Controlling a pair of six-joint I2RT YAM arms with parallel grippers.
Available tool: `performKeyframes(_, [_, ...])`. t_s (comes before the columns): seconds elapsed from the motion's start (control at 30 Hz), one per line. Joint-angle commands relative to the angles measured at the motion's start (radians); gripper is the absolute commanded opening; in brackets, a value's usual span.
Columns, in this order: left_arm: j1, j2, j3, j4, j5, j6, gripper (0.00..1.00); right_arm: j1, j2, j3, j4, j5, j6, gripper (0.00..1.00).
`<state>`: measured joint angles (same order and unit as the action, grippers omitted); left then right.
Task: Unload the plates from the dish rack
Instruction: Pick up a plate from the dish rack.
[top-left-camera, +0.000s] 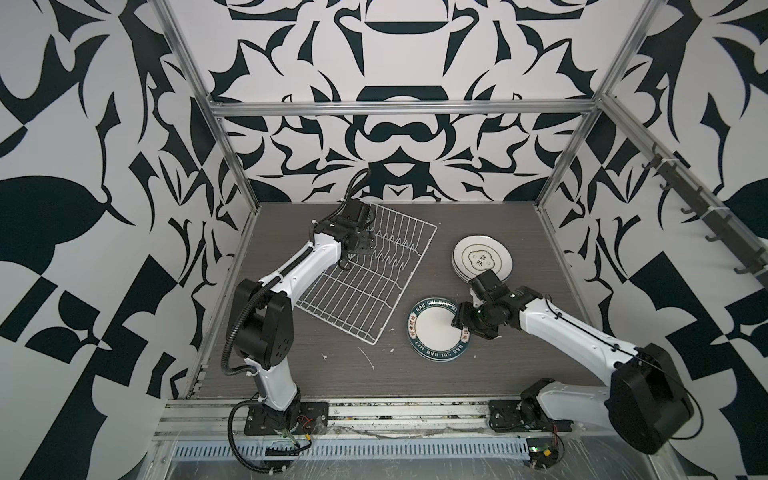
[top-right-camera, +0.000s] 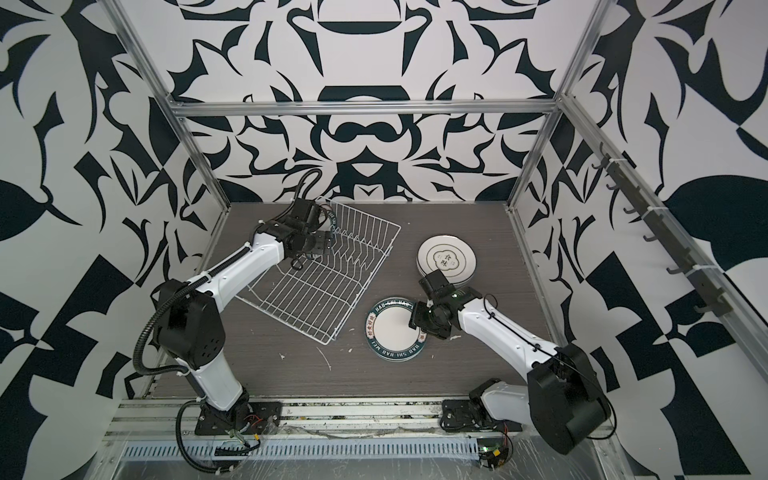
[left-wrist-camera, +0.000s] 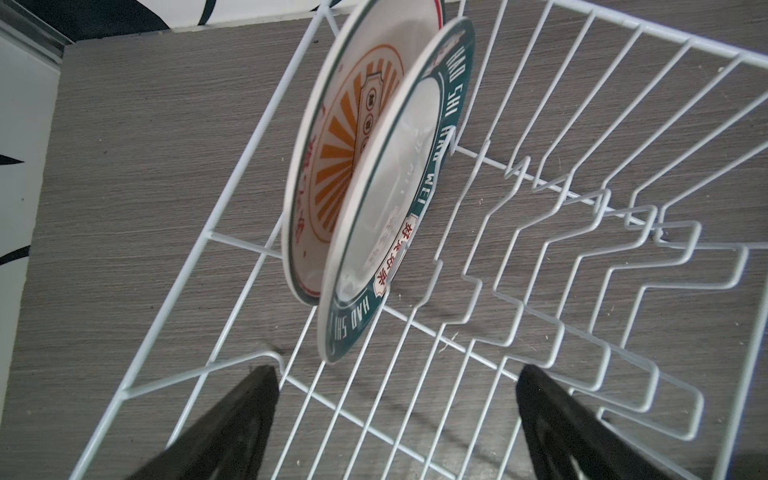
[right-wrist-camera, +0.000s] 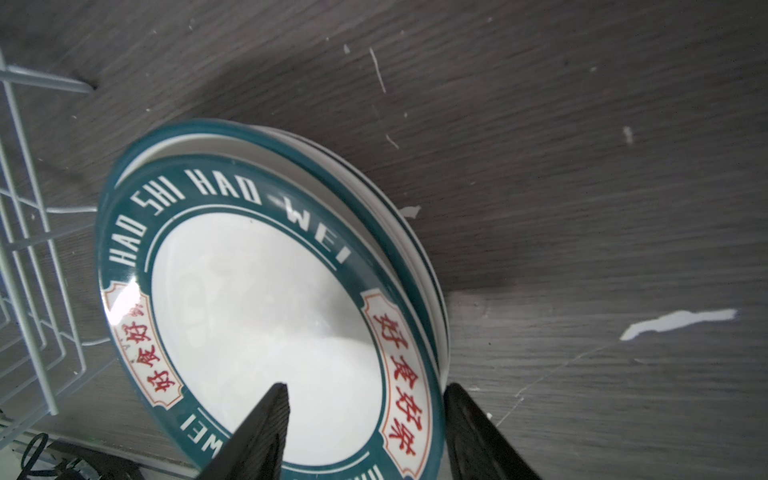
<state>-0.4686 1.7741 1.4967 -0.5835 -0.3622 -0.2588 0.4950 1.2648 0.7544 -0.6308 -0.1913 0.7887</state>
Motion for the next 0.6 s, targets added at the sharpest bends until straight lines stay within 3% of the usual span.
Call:
performKeyframes(0.0, [0.002, 0.024, 0.032, 0.006, -0.001, 0.023, 0.91, 0.010, 0.008, 0.047, 0.012, 0.002, 0.010, 0.62])
performKeyframes(0.37, [0.002, 0.066, 0.053, 0.040, -0.012, 0.068, 0.86, 0.017, -0.036, 0.124, -0.182, 0.213, -0.013, 0.64])
performKeyframes(0.57, [0.008, 0.122, 0.090, 0.050, -0.031, 0.097, 0.79, 0.017, -0.081, 0.116, -0.195, 0.210, -0.017, 0.65])
